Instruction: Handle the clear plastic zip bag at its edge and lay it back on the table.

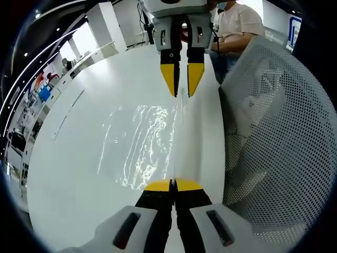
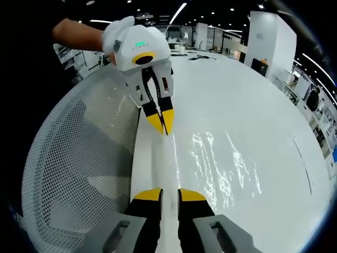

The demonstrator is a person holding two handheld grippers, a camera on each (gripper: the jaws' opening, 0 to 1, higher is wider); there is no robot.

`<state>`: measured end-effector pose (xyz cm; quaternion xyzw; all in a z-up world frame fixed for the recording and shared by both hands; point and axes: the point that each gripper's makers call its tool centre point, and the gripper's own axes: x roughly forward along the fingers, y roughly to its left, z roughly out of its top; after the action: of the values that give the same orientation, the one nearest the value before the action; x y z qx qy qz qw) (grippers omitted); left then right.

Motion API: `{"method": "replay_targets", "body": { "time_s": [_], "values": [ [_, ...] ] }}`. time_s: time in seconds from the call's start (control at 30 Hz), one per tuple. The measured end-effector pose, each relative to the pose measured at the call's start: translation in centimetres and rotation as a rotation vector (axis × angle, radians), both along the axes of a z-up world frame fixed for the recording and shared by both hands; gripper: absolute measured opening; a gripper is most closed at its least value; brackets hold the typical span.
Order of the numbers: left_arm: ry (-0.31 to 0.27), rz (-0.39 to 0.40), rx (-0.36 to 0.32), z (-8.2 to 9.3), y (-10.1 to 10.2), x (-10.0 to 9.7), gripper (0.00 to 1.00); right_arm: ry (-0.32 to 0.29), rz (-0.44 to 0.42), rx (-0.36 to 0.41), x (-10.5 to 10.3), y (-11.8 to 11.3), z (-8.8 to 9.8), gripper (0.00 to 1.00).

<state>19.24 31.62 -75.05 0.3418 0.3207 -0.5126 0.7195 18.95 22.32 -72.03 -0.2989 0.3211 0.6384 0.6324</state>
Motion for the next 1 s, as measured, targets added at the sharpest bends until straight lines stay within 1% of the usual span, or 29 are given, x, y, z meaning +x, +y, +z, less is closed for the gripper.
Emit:
{"method": "replay_targets", "body": {
  "time_s": [0.13, 0.2, 0.27, 0.63, 0.7, 0.9, 1.0],
  "values": [
    [-0.015, -0.022, 0.015, 0.3, -0.2, -0.2, 0.0, -0.001, -0.039, 0.017, 0.6, 0.7, 0.5, 0.07],
    [-0.018, -0.028, 0.019, 0.4, -0.3, -0.3, 0.0, 0.0, -0.043, 0.024, 0.8, 1.0, 0.7, 0.07],
    [-0.016, -0.023, 0.015, 0.5, -0.4, -0.4, 0.0, 0.01, -0.046, 0.024, 0.7, 1.2, 0.6, 0.07],
    [-0.027, -0.019, 0.004, 0.9, -0.4, -0.3, 0.0, 0.007, -0.024, 0.002, 0.3, 1.8, -0.1, 0.06],
    [-0.029, -0.015, -0.003, 0.8, -0.4, -0.1, 0.0, 0.008, -0.022, 0.001, 0.2, 1.9, -0.1, 0.06],
    [-0.05, -0.018, -0.037, 1.8, -1.1, -0.2, 0.0, 0.01, -0.036, -0.004, 0.1, 2.2, -0.7, 0.05],
    [-0.067, -0.04, -0.038, 1.6, -1.3, -0.2, 0.0, 0.014, -0.039, -0.002, 0.0, 2.3, -0.9, 0.04]
  ]
}}
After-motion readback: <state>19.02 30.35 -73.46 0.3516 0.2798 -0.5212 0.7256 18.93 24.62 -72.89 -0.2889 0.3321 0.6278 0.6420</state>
